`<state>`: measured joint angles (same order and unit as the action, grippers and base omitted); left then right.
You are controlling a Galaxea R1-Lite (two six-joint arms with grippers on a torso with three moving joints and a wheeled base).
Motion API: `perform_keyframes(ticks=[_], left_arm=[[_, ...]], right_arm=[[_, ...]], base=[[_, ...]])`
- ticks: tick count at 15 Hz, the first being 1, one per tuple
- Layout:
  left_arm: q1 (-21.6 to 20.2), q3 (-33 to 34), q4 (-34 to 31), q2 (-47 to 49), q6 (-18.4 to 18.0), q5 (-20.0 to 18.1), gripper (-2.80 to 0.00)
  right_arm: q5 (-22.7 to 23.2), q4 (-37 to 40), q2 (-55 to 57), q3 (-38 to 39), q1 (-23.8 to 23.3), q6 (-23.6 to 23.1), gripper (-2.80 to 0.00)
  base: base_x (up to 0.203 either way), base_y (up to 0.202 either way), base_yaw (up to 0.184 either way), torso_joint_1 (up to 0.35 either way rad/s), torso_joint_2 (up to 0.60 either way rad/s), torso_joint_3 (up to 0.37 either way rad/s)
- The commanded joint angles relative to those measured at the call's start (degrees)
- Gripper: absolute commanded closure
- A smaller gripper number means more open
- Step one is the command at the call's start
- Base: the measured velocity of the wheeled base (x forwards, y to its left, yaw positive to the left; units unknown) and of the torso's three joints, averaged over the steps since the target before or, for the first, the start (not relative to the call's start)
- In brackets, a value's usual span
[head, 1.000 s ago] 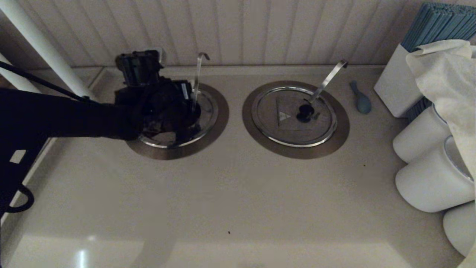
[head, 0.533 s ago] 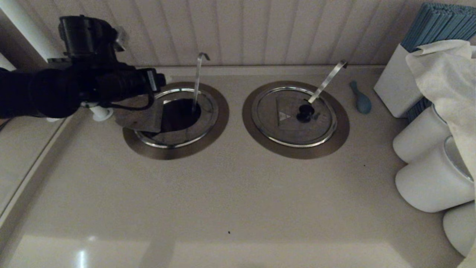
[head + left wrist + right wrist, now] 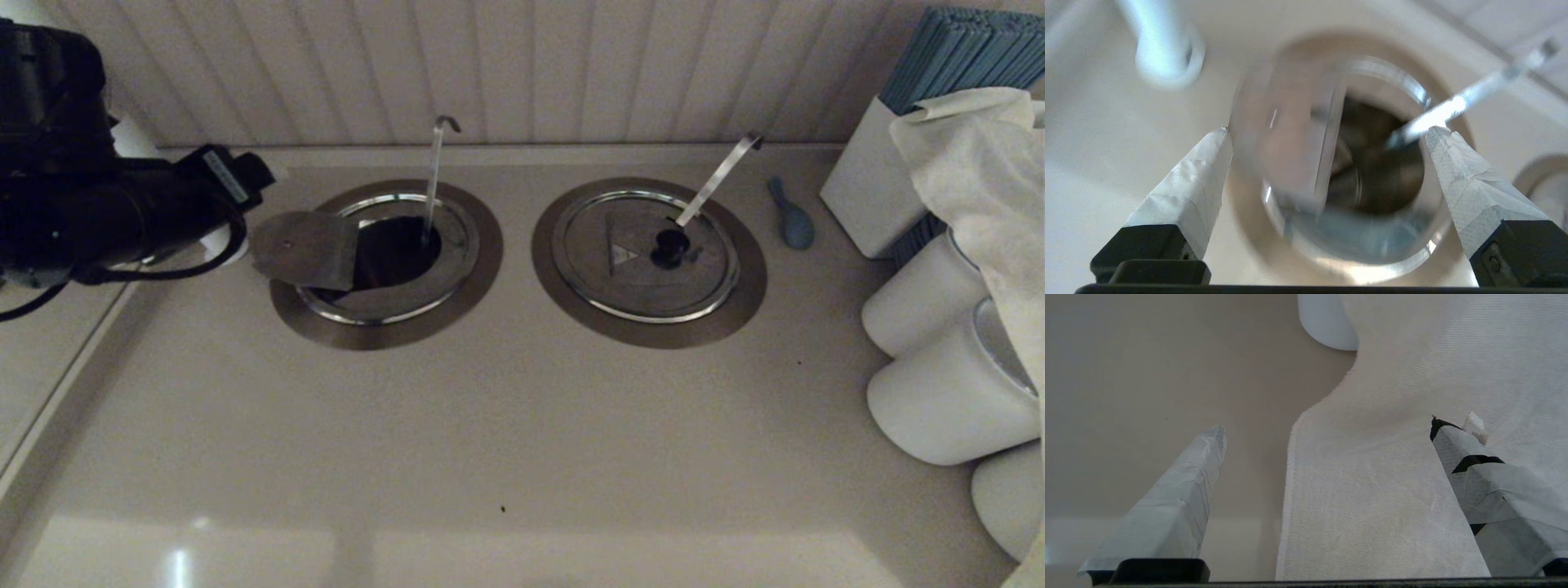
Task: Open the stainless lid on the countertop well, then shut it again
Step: Close the lid
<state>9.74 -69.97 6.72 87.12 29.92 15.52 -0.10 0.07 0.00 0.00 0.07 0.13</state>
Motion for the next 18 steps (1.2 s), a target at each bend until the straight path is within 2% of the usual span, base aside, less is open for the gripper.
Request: perform_keyframes(ticks=[1,2,5,6,12,18], left_arm=[[-1.89,3.95,0.45,-3.48,3.63,-0.35,-2.80],[-4.00,5.08,0.70,-2.51,4.66,-2.33,-2.80],[-10.30,7.83,5.28,1.18,5.78,-14.06,-2.80],[-11.61,7.94,7.36,2.87,5.68,-15.42,-2.80],[-12.37,7.21,19.80,14.28,3.12,-18.71,-2.80],[-11.59,4.34,20.16,15.10,3.40,-18.88,-2.80]], right_arm=[[0.01,0.01,0.09,0.00,0.01,0.04,-2.80],[0.01,0.01,0.09,0.00,0.01,0.04,-2.80],[0.01,0.01,0.07,0.00,0.01,-0.04,-2.80],[0.01,0.01,0.09,0.00,0.01,0.04,-2.80],[0.01,0.01,0.02,0.00,0.01,0.03,-2.80],[0.01,0.01,0.07,0.00,0.01,-0.02,-2.80]], base=[[0.000,0.000,0.000,0.000,0.00,0.000],[0.000,0.000,0.000,0.000,0.00,0.000],[0.000,0.000,0.000,0.000,0.00,0.000],[0.000,0.000,0.000,0.000,0.00,0.000],[0.000,0.000,0.000,0.000,0.00,0.000],[0.000,0.000,0.000,0.000,0.00,0.000]])
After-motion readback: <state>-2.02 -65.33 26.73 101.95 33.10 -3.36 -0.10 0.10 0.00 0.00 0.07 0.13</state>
